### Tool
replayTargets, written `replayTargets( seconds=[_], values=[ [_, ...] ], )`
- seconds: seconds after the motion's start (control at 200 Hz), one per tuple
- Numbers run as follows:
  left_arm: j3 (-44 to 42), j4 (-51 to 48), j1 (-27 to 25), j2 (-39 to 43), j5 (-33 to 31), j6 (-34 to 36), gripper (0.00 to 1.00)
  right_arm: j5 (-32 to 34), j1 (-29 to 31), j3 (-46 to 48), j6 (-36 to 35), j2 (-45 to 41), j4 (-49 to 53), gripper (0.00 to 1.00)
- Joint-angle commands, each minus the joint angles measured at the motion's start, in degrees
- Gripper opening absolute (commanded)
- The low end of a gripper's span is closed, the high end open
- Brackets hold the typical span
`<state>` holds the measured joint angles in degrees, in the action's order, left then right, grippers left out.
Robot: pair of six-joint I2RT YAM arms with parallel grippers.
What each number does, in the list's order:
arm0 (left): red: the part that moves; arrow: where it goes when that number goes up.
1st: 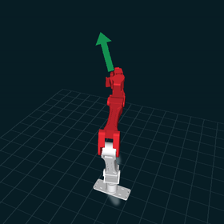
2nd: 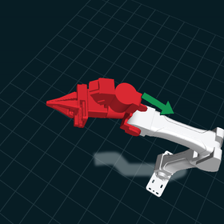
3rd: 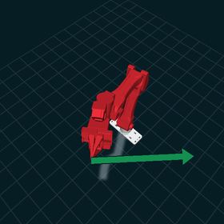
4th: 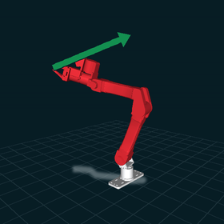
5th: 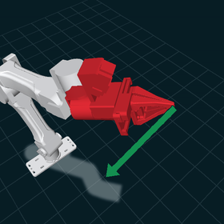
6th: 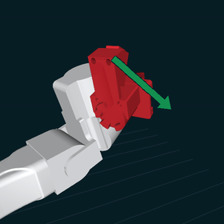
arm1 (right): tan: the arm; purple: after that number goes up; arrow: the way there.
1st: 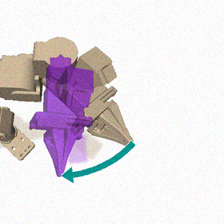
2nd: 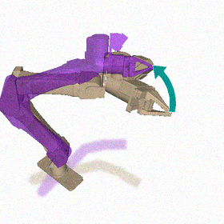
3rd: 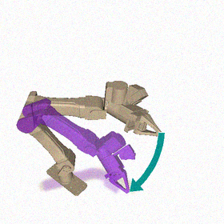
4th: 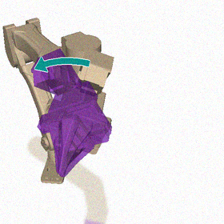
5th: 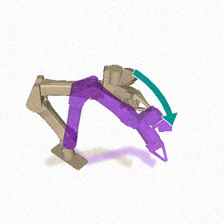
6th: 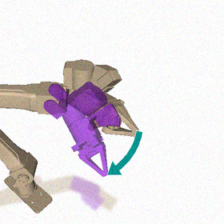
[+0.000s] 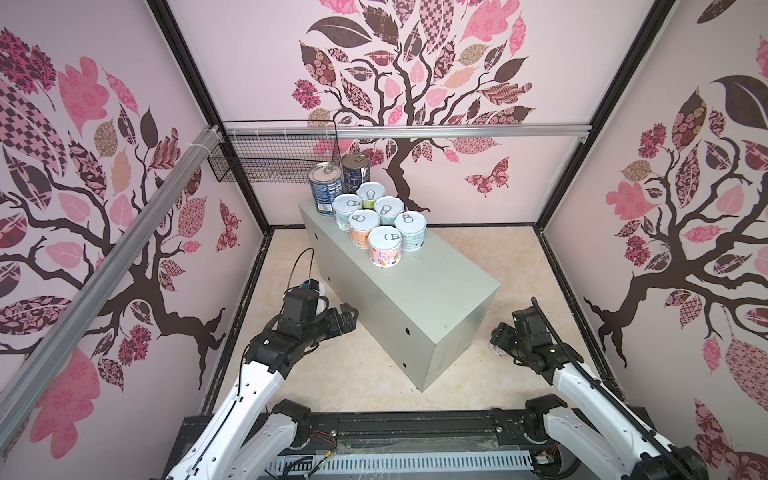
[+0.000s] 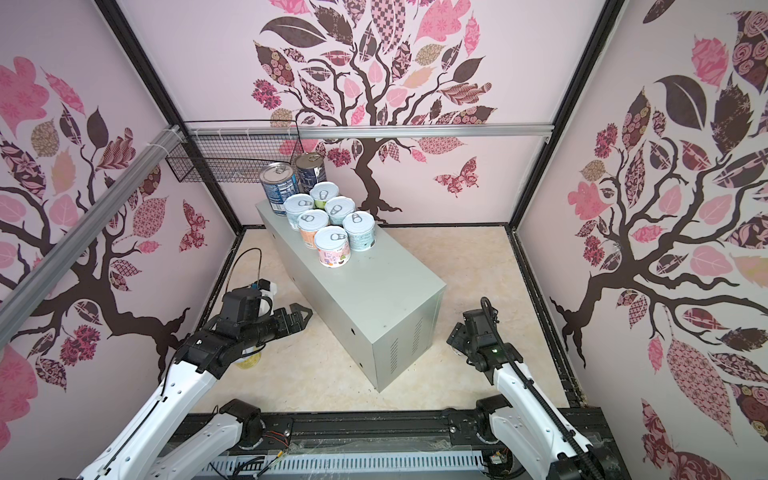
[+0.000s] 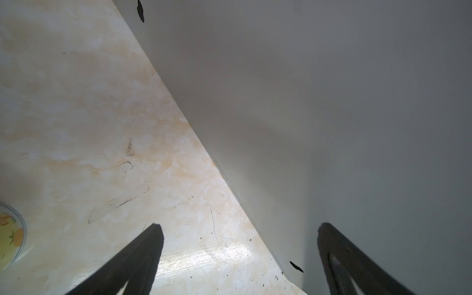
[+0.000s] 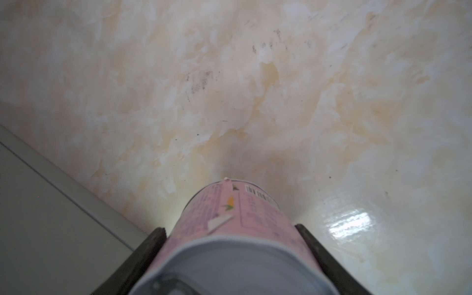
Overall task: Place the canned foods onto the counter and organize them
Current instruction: 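Lift the pink-labelled can with the right gripper off the floor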
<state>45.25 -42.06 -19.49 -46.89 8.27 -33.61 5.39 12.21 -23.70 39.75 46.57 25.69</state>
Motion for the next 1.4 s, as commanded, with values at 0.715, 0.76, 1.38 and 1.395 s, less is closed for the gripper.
replayTargets(
  seconds=[0.715,0.76,1.38,1.395],
  values=[
    [6.8,-7.8,0.2,4.1,-1.9,4.2,0.98,-4.1,0.3,-26.5,-12.5,-7.0,9.6,0.55],
    [7.4,-8.3,0.2,4.3,-2.0,4.2,0.98,-4.5,0.3,-27.6,-13.0,-7.2,10.0,0.55],
    [13.4,-13.5,0.2,6.8,-2.9,5.4,0.98,-14.2,0.3,-43.4,-20.0,-5.9,17.1,0.53],
    [13.6,-13.5,0.2,6.9,-2.7,5.4,0.98,-14.4,0.3,-44.0,-20.1,-5.8,17.4,0.52]
  ],
)
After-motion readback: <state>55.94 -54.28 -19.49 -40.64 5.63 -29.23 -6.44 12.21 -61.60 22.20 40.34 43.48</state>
